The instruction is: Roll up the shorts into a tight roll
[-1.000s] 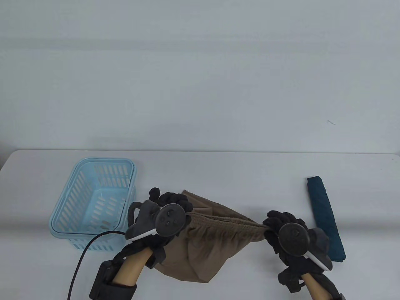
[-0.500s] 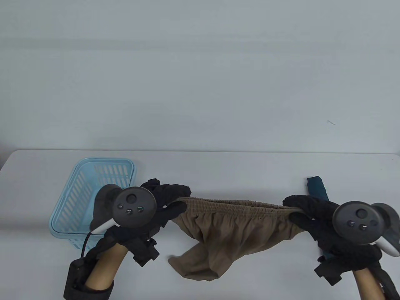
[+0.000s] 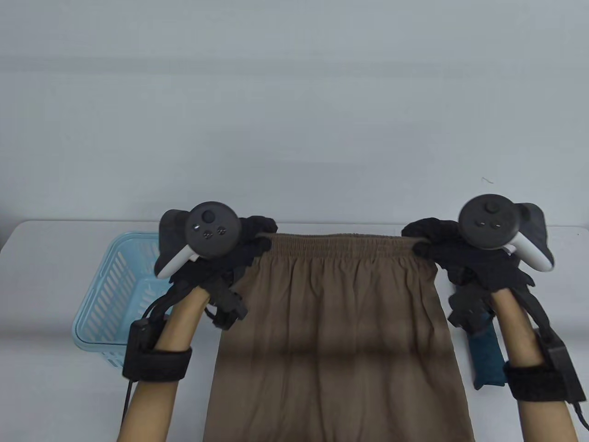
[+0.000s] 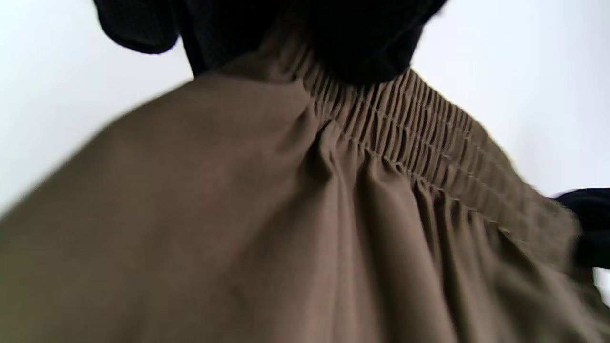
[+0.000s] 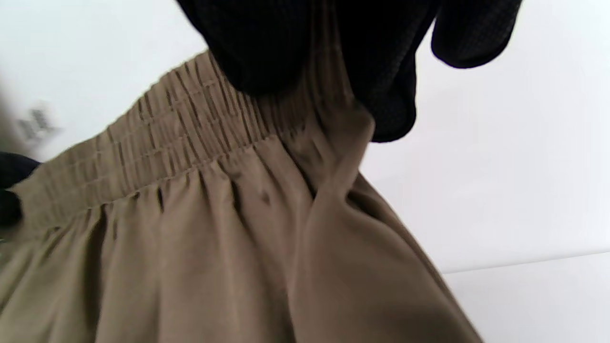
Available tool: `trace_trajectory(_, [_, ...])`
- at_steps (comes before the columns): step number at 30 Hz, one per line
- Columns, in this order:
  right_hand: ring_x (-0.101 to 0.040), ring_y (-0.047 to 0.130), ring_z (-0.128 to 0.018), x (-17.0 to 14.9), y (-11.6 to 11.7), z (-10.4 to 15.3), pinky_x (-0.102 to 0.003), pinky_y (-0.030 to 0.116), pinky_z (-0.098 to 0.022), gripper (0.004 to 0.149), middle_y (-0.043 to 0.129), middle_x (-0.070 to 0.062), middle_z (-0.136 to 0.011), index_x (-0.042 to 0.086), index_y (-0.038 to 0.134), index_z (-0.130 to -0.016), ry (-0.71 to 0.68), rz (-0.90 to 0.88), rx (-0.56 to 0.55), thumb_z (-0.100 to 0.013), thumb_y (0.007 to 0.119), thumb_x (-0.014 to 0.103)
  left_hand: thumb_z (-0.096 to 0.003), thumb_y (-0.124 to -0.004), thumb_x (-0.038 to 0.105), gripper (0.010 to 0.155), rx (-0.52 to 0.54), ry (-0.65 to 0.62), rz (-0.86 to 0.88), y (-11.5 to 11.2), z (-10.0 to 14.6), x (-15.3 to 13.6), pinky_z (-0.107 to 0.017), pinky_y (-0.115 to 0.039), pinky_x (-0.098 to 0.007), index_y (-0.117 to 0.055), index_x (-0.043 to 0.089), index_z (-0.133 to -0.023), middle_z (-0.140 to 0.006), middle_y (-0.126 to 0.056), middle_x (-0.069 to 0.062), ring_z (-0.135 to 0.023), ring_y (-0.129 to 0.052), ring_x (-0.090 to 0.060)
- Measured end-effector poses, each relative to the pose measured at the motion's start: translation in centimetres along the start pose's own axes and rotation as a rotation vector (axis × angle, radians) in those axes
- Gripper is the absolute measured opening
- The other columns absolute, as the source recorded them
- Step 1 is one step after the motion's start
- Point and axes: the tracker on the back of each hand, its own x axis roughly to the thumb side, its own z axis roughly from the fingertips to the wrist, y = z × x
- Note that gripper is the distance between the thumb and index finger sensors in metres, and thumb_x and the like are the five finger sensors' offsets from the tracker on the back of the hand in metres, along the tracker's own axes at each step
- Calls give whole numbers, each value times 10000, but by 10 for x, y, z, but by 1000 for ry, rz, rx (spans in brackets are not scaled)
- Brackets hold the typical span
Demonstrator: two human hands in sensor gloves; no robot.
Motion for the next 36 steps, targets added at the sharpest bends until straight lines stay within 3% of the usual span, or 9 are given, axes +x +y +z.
trace_trajectory(2, [-256, 922, -733, 0, 1, -21, -616, 570, -708, 414, 859, -68, -886, 231, 743, -919, 37, 1, -58, -506, 771, 234, -454, -753, 289, 442, 22, 78, -90, -7, -21, -4, -741, -580, -595, -796, 193, -884, -791, -982, -29, -671, -1042, -199])
trace_trajectory(5, [-243, 908, -778, 18, -24, -28, -615, 544, -730, 410, 861, -40, -898, 255, 758, -904, 26, 84, -263, -495, 779, 231, -462, -748, 264, 438, 135, 138, -88, 10, -34, 0, -770, -483, -582, -765, 237, -899, -854, -948, 3, -767, -1012, -197])
trace_trajectory(7, [-225, 907, -788, 36, -46, -8, -590, 530, -754, 408, 863, -18, -902, 276, 764, -893, -73, 171, -529, -488, 785, 237, -476, -740, 266, 433, 283, 103, -40, 38, -23, 14, -791, -447, -564, -748, 273, -909, -891, -925, 30, -820, -988, -181])
trace_trajectory(9, [-210, 914, -788, 45, -57, 14, -565, 531, -763, 408, 867, -4, -899, 283, 766, -888, -157, 249, -664, -483, 788, 244, -492, -732, 260, 426, 356, 31, -36, 52, -6, 28, -804, -424, -556, -738, 303, -916, -925, -904, 41, -867, -962, -177])
trace_trajectory(11, [-212, 911, -795, 48, -54, 33, -553, 529, -764, 406, 868, -4, -899, 280, 768, -884, -218, 294, -695, -480, 791, 239, -494, -730, 249, 423, 362, -43, -109, 53, 10, 36, -795, -430, -563, -744, 306, -912, -932, -902, 34, -875, -960, -189])
trace_trajectory(15, [-220, 934, -798, 35, -17, 58, -502, 583, -746, 406, 885, -6, -896, 267, 782, -876, -257, 368, -615, -472, 799, 231, -494, -733, 222, 415, 262, -120, -201, 19, 36, 36, -767, -443, -583, -765, 294, -901, -939, -906, 6, -878, -961, -224])
trace_trajectory(26, [-233, 985, -787, -56, 180, 79, -455, 652, -703, 407, 926, -23, -885, 250, 826, -858, -171, 371, -113, -452, 819, 224, -498, -735, 215, 411, -268, -139, -352, -178, 108, -5, -728, -472, -620, -785, 237, -905, -924, -925, -57, -843, -983, -276])
trace_trajectory(30, [-234, 984, -788, -63, 216, 90, -457, 651, -703, 406, 923, -24, -888, 252, 822, -861, -186, 410, 2, -455, 813, 226, -501, -729, 211, 414, -378, -140, -345, -212, 130, -13, -723, -467, -629, -783, 229, -911, -929, -922, -66, -846, -978, -286])
trace_trajectory(36, [-243, 961, -810, -66, 243, 103, -464, 635, -709, 411, 898, -28, -912, 251, 799, -883, -193, 403, 126, -473, 791, 238, -514, -712, 227, 422, -506, -181, -365, -234, 155, -15, -715, -459, -639, -768, 209, -932, -947, -906, -87, -862, -963, -309])
